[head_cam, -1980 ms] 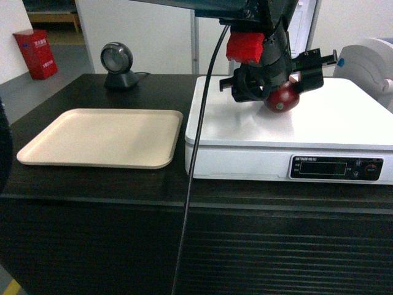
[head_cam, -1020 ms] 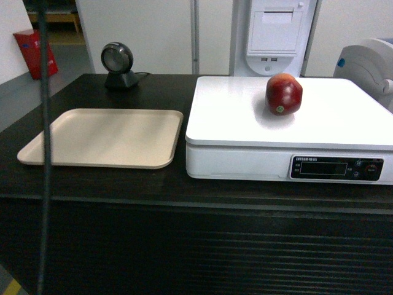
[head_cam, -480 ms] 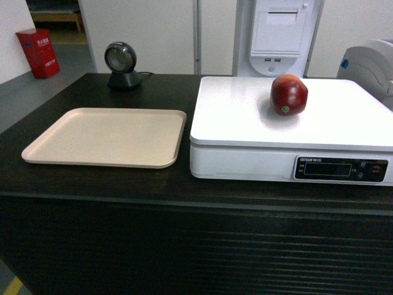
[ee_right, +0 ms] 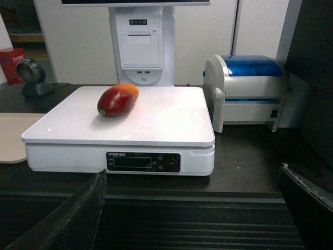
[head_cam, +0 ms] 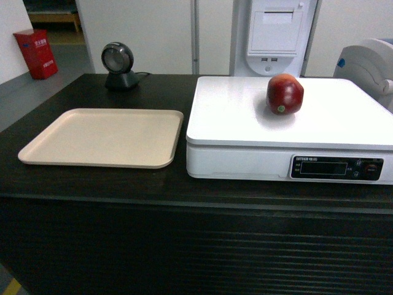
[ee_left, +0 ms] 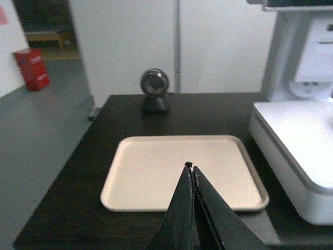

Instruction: Place dark red mango on scale at checkout

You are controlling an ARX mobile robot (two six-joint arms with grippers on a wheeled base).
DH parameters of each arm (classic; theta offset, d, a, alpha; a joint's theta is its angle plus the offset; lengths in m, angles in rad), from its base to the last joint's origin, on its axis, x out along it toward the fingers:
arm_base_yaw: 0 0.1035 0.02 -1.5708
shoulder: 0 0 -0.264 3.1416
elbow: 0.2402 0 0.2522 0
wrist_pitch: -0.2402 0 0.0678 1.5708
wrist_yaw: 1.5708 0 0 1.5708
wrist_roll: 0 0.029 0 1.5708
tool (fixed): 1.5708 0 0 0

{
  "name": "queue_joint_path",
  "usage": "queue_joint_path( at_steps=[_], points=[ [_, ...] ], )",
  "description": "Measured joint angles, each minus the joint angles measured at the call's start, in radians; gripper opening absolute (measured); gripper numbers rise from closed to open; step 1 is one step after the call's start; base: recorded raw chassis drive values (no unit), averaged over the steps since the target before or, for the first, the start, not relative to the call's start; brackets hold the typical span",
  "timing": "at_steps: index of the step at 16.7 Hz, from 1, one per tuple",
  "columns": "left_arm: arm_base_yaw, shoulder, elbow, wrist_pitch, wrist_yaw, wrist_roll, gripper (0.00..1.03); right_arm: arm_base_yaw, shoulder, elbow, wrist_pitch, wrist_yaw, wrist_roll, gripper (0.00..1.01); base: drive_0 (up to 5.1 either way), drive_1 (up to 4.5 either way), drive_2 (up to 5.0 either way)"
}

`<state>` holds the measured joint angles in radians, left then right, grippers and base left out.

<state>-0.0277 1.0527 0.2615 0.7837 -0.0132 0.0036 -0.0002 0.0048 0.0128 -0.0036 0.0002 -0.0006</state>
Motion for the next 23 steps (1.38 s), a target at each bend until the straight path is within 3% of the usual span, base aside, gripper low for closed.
queue_joint_path(
  at_steps=[2,9,10,11,23],
  points=[
    [0.031,-0.091,-0.074,-0.017,0.01,-0.001,0.02,0.0,0.0,0.0,0.0,0.0,0.0,0.98,-0.2,-0.16,-0.2],
    [0.029,-0.399,-0.208,-0.196,0.011,-0.001,0.02,0.0,0.0,0.0,0.0,0.0,0.0,0.98,0.0,0.0,0.0],
    [0.029,-0.4,-0.233,-0.138,0.011,-0.001,0.02,0.0,0.0,0.0,0.0,0.0,0.0,0.98,0.0,0.0,0.0],
    [0.028,-0.427,-0.252,-0.172,0.011,-0.001,0.02,0.0,0.0,0.0,0.0,0.0,0.0,0.98,0.0,0.0,0.0],
    [0.028,-0.766,-0.253,-0.497,0.011,-0.001,0.02,0.0,0.0,0.0,0.0,0.0,0.0,0.98,0.0,0.0,0.0]
  ],
)
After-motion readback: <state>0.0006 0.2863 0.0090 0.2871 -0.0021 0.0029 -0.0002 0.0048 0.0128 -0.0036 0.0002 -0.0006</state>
